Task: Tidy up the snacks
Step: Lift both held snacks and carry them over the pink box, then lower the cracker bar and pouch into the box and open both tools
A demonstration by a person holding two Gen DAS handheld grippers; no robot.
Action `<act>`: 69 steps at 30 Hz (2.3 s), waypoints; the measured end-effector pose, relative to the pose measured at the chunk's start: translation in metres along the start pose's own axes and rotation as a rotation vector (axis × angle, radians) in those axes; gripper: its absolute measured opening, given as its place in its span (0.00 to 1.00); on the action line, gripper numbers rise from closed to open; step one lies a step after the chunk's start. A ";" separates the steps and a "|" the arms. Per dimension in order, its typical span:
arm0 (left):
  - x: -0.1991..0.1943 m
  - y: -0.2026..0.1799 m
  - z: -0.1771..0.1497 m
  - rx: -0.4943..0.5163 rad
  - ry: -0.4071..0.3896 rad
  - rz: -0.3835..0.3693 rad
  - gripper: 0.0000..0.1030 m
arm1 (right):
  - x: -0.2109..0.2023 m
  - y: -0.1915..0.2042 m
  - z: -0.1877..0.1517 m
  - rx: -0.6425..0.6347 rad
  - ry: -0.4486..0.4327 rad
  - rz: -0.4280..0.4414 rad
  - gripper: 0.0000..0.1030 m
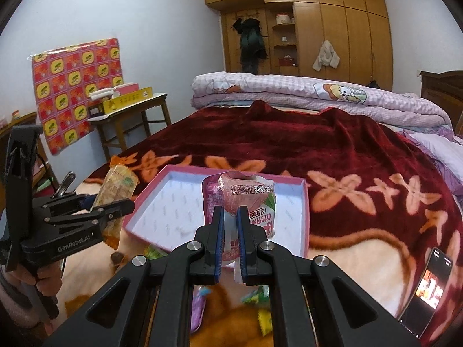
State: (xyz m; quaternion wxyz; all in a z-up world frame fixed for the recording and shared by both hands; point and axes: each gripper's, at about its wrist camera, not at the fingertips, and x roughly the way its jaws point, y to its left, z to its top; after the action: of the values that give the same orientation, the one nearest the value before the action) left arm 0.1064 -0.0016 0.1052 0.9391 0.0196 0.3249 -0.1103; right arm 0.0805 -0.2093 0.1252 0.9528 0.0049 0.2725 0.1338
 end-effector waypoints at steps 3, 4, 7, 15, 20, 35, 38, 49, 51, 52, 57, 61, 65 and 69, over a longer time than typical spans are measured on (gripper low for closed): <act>0.012 -0.002 0.006 0.006 0.008 0.000 0.30 | 0.012 -0.007 0.007 -0.003 0.003 -0.018 0.10; 0.016 -0.003 0.008 0.008 0.011 0.000 0.30 | 0.015 -0.008 0.009 -0.004 0.006 -0.021 0.10; 0.031 -0.005 0.016 0.014 0.022 0.004 0.30 | 0.028 -0.013 0.013 0.000 0.017 -0.032 0.10; 0.061 -0.002 0.027 0.013 0.056 0.017 0.30 | 0.057 -0.022 0.015 -0.002 0.052 -0.063 0.10; 0.075 0.002 0.029 0.009 0.077 0.021 0.30 | 0.073 -0.022 0.014 -0.010 0.076 -0.081 0.10; 0.118 0.010 0.028 -0.008 0.154 -0.003 0.32 | 0.103 -0.025 0.011 -0.006 0.130 -0.141 0.10; 0.120 0.009 0.028 -0.006 0.153 -0.011 0.38 | 0.105 -0.024 0.011 0.002 0.140 -0.132 0.10; 0.118 0.007 0.029 0.010 0.177 -0.029 0.49 | 0.107 -0.025 0.007 0.071 0.153 -0.082 0.34; 0.116 0.006 0.029 0.011 0.177 -0.027 0.50 | 0.103 -0.024 0.007 0.067 0.141 -0.073 0.38; 0.113 0.004 0.030 0.012 0.175 -0.025 0.52 | 0.101 -0.023 0.008 0.064 0.134 -0.070 0.40; 0.099 -0.001 0.033 0.007 0.155 -0.020 0.56 | 0.084 -0.022 0.012 0.064 0.089 -0.046 0.52; 0.087 -0.004 0.037 0.002 0.140 -0.018 0.59 | 0.073 -0.022 0.011 0.071 0.078 -0.027 0.53; 0.076 -0.004 0.038 -0.014 0.129 -0.001 0.62 | 0.064 -0.021 0.008 0.081 0.078 -0.004 0.60; 0.065 -0.004 0.037 -0.044 0.123 0.006 0.63 | 0.054 -0.020 0.005 0.087 0.073 0.011 0.62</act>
State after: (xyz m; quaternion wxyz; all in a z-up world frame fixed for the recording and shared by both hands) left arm 0.1772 -0.0222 0.0943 0.9178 0.0065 0.3845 -0.0990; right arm 0.1329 -0.2144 0.0999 0.9403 0.0430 0.3126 0.1271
